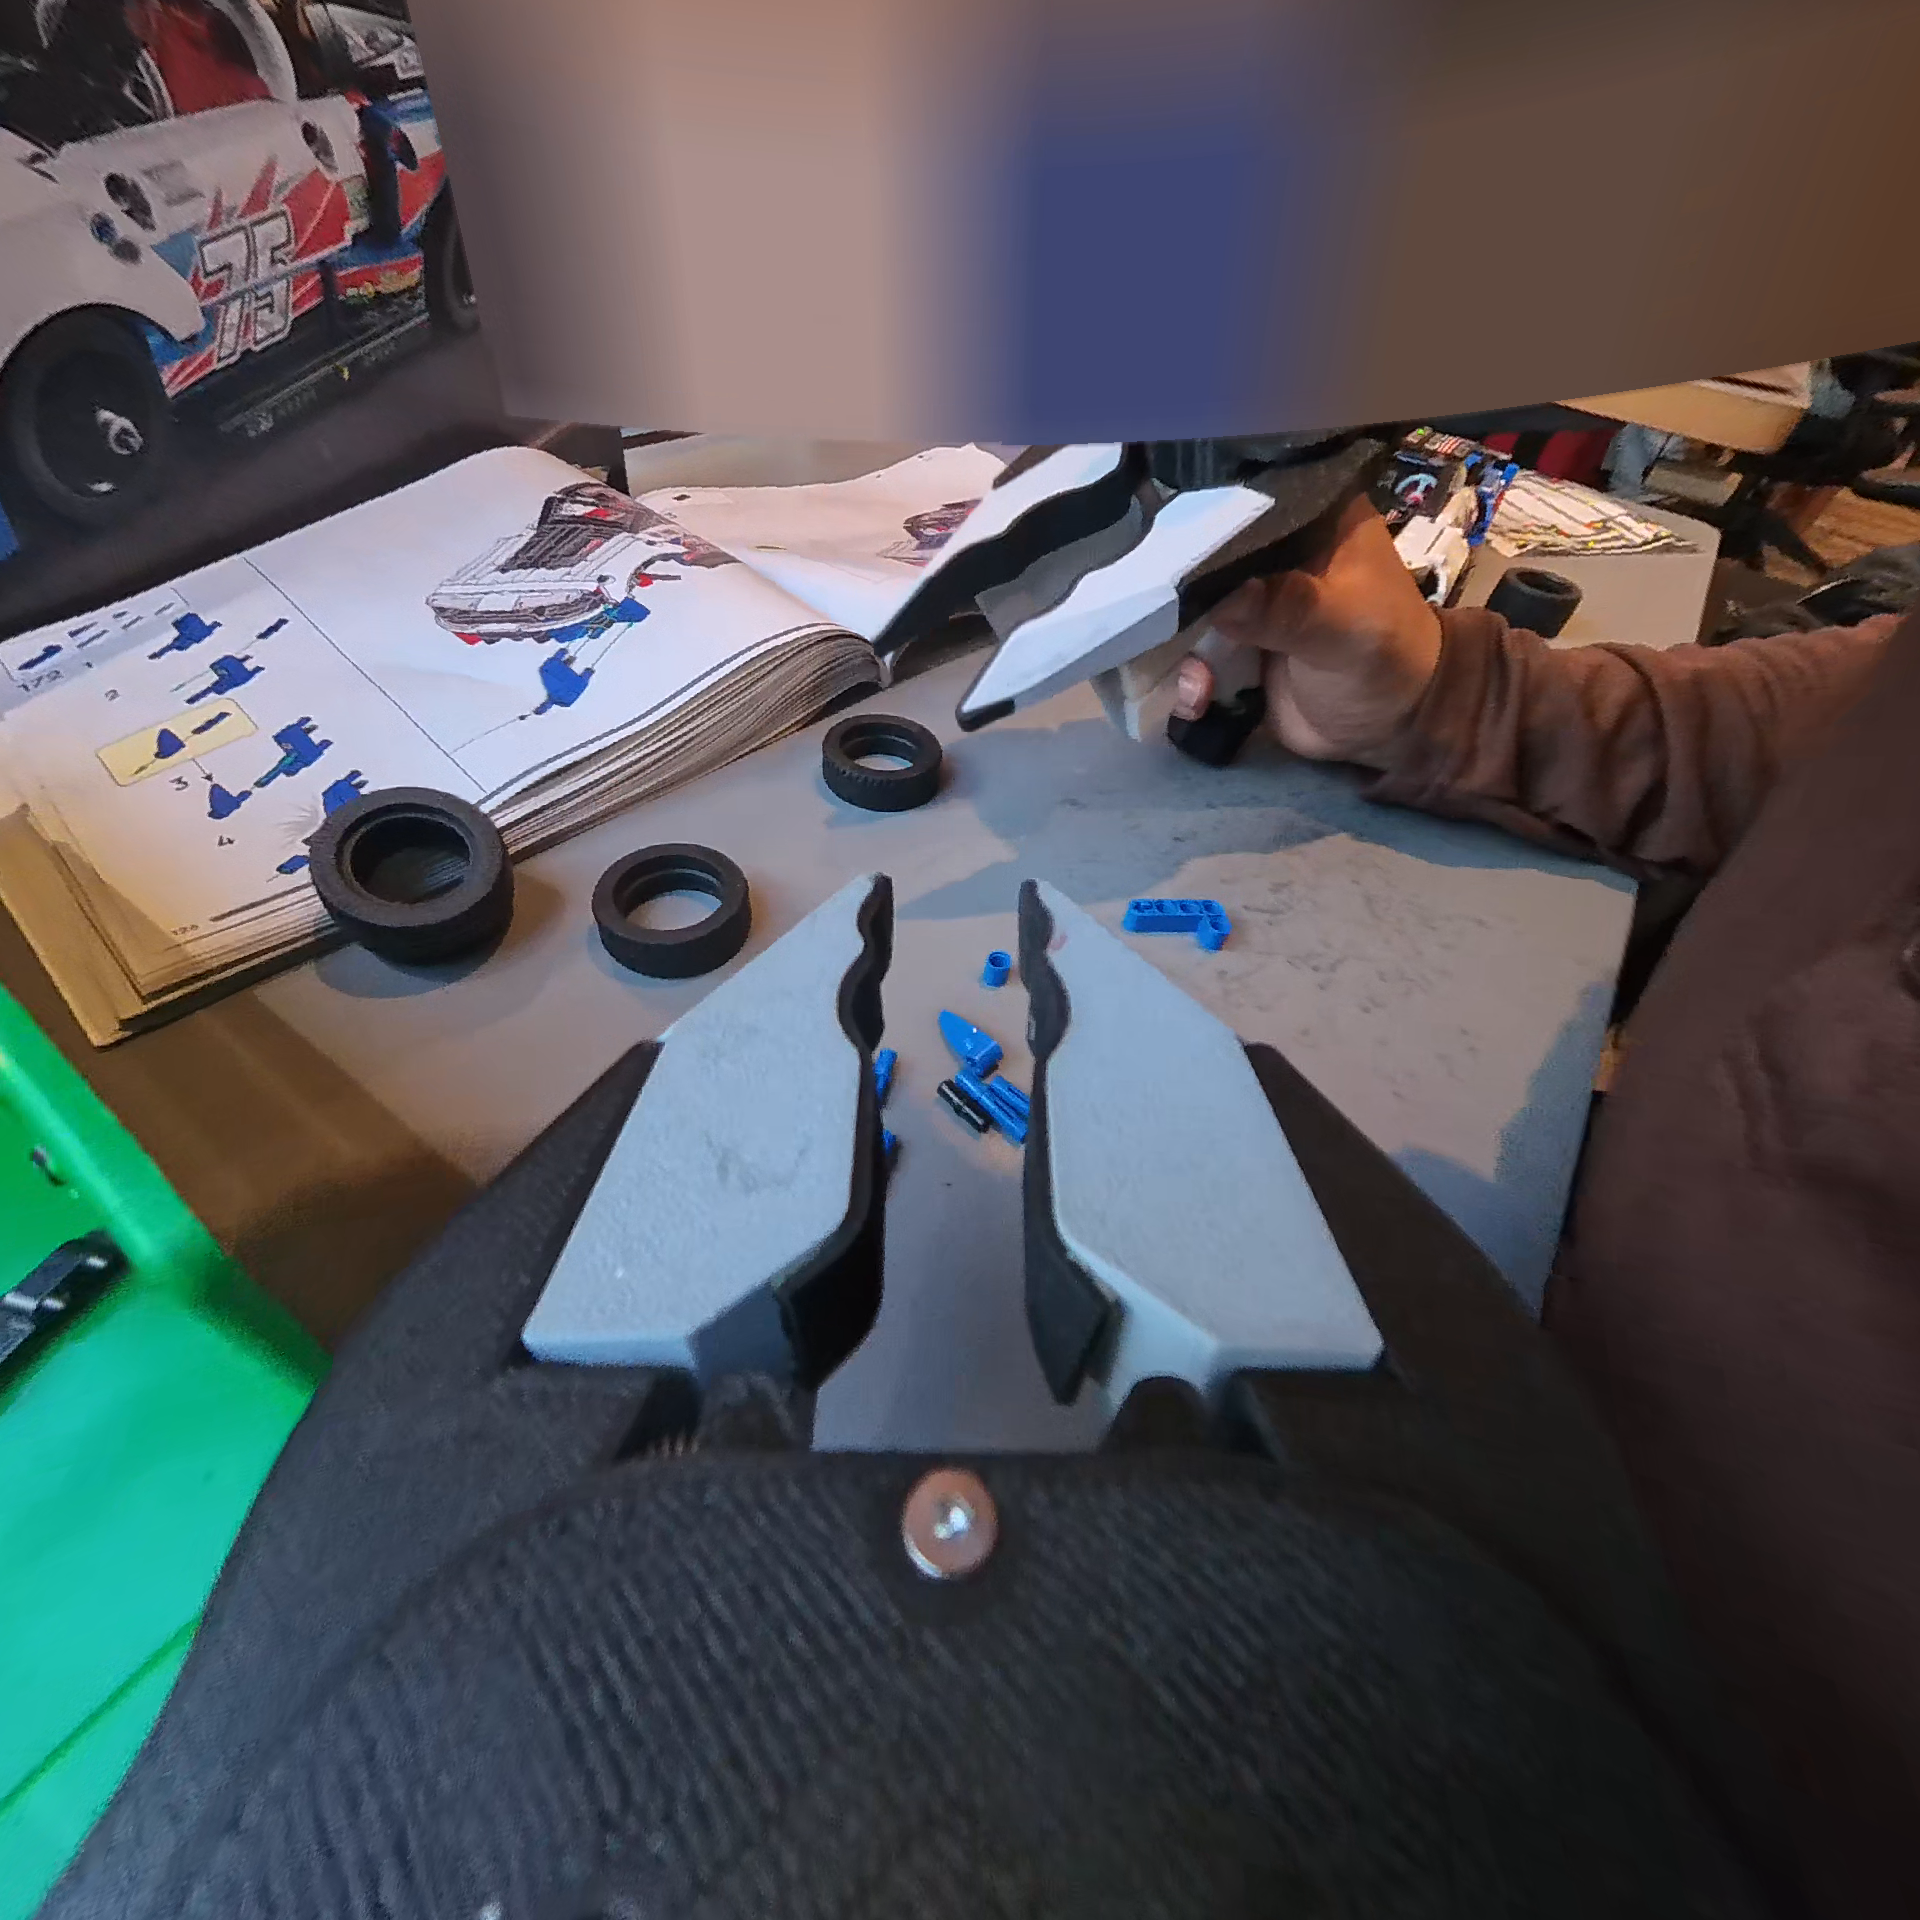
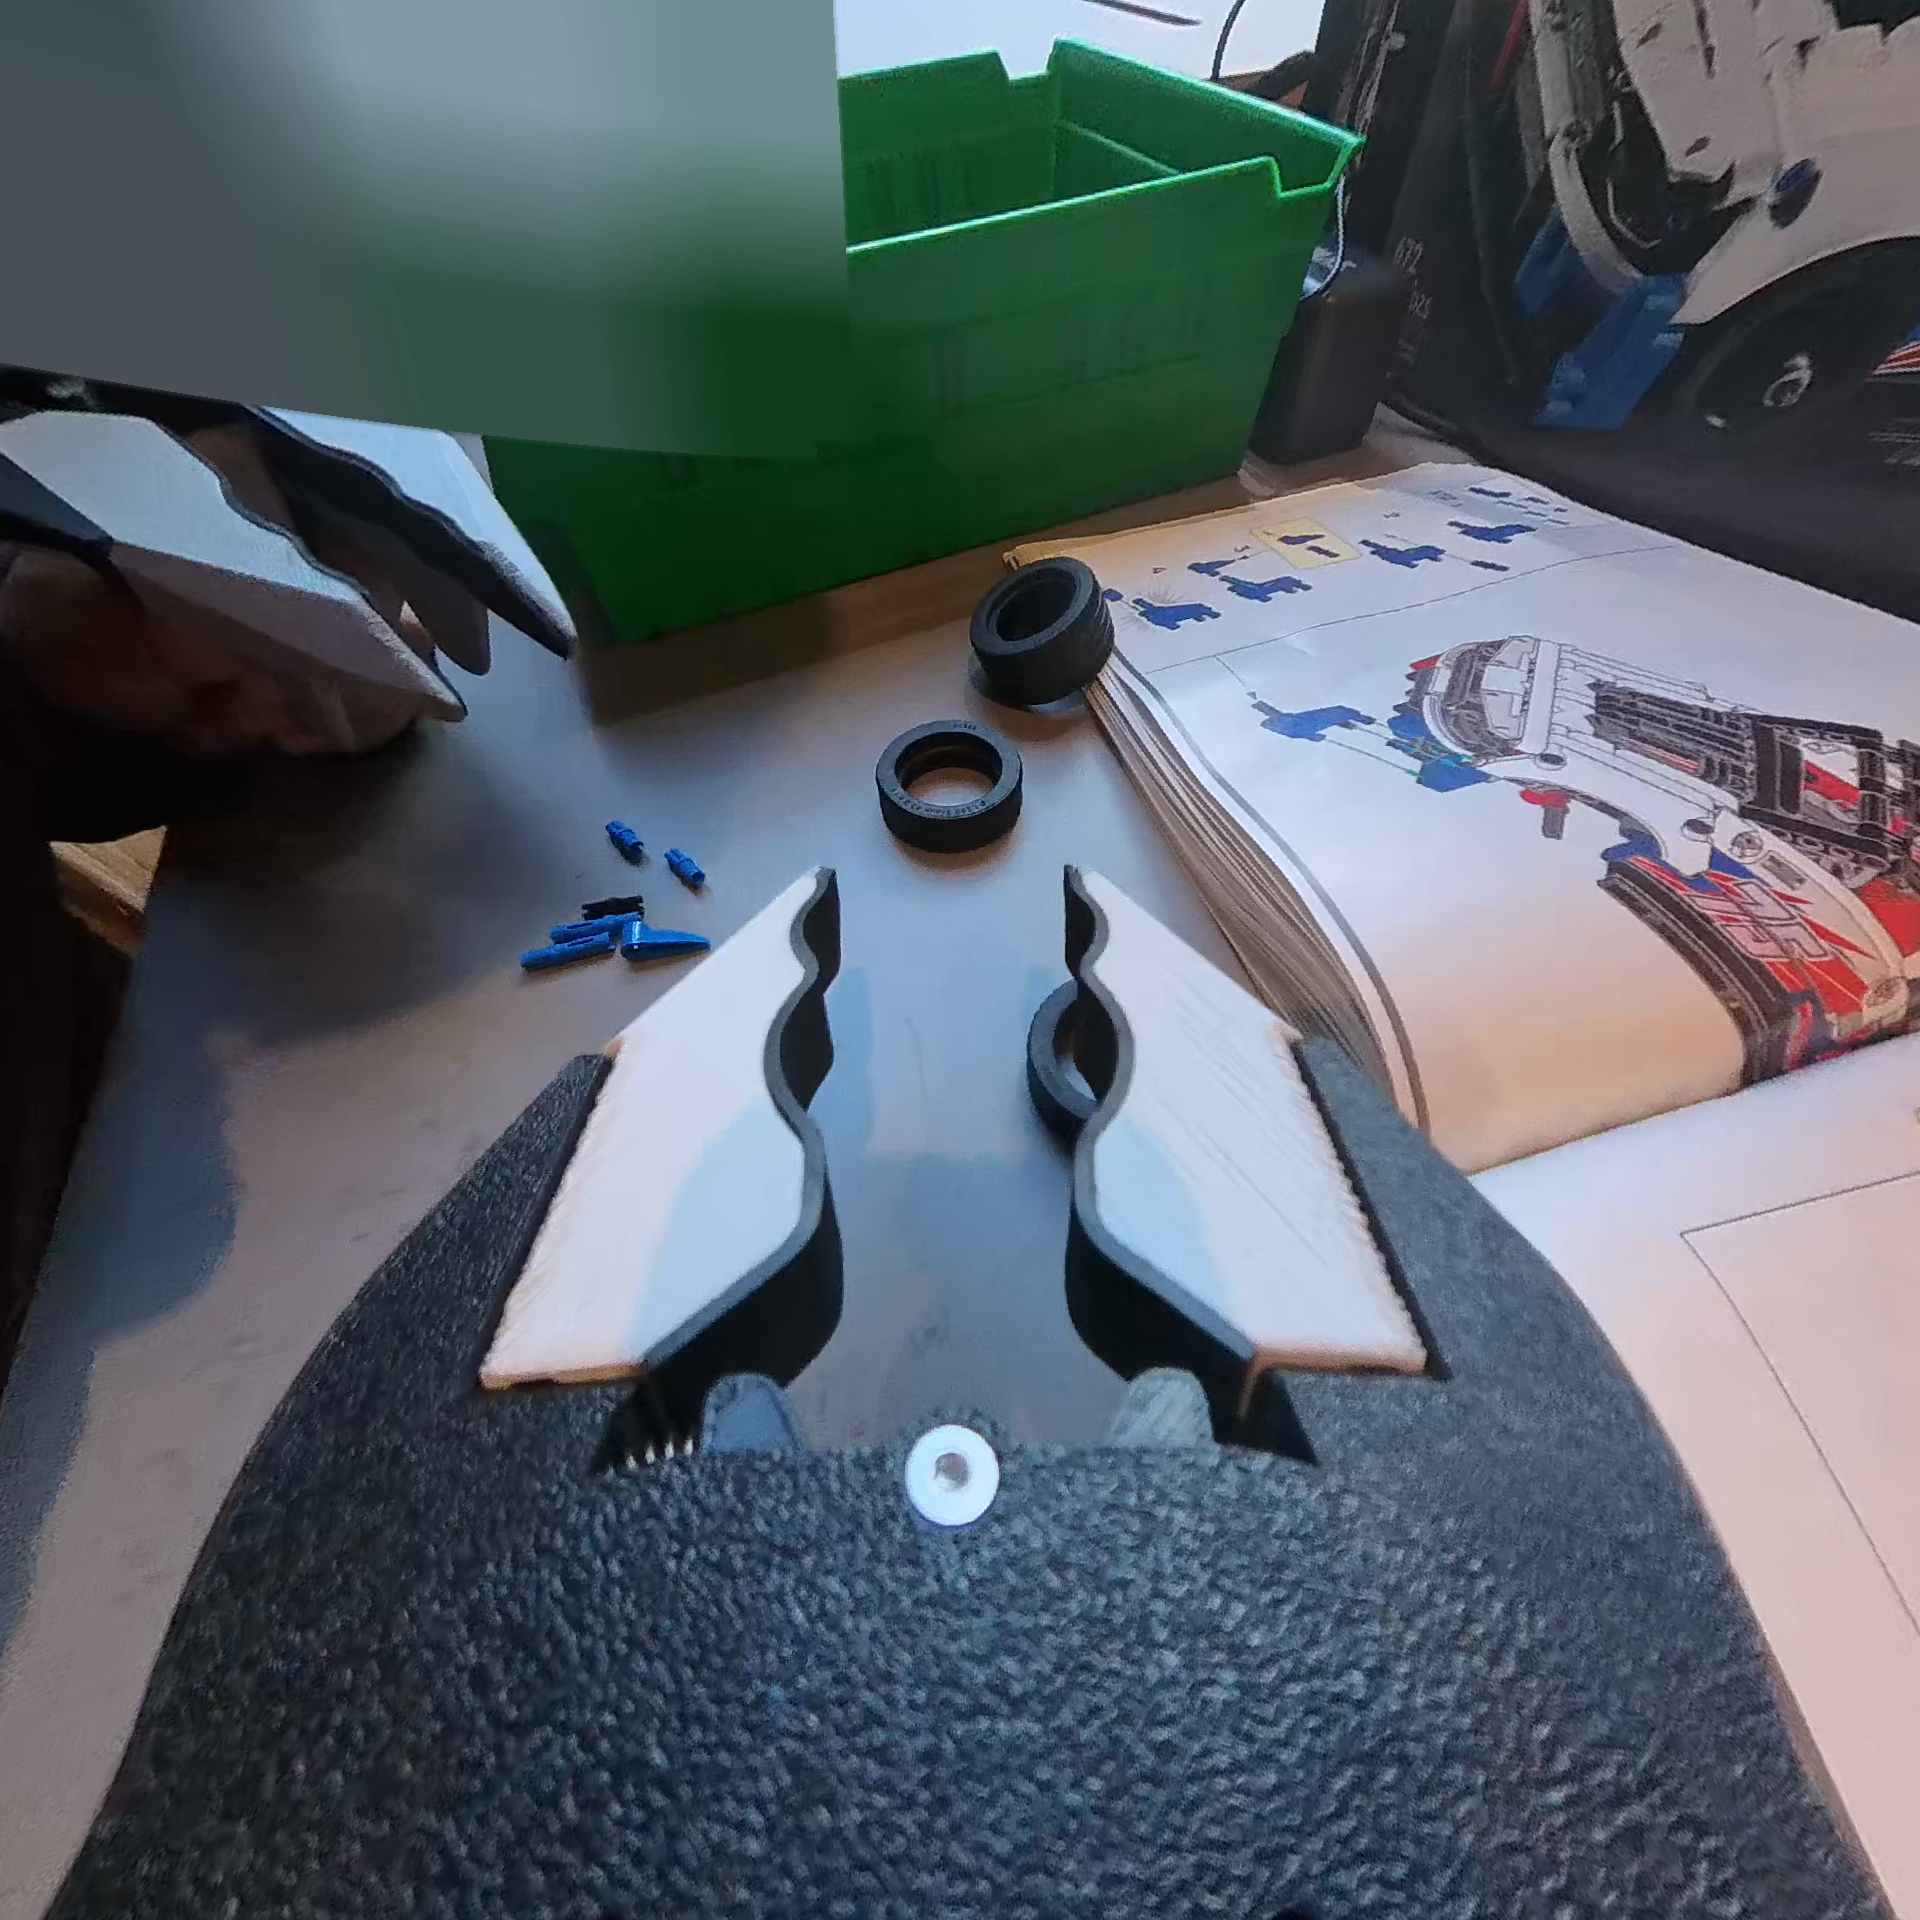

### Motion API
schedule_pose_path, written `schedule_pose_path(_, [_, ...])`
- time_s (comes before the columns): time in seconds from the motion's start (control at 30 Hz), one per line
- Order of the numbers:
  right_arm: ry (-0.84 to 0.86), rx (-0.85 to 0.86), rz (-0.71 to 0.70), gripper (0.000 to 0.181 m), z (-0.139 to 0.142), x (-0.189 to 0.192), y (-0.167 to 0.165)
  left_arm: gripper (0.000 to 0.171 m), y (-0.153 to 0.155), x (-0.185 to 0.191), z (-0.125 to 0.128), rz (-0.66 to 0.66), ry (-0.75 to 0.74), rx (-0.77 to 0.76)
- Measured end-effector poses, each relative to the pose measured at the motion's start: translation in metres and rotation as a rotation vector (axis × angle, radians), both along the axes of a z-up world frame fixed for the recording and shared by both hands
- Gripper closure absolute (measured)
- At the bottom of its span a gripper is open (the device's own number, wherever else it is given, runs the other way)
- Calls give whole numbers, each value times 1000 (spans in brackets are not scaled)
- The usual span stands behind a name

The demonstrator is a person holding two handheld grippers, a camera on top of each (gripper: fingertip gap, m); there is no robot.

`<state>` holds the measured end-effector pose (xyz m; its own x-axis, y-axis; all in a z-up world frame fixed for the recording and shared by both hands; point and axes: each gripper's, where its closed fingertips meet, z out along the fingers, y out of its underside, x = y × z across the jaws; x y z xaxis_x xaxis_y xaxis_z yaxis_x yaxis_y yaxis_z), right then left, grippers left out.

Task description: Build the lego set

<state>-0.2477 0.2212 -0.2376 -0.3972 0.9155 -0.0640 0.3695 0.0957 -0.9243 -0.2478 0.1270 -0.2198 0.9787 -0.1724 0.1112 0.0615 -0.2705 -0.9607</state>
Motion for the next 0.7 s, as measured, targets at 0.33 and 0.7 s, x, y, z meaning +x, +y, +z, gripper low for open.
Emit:
schedule_pose_path(0.33, [-37,-22,21,138,-6,-3,0,151,-1,-8,4,6,-94,19])
schedule_pose_path(0.7, [-74,14,88,138,-13,0,-13,151,-1,-15,5,30,-136,19])
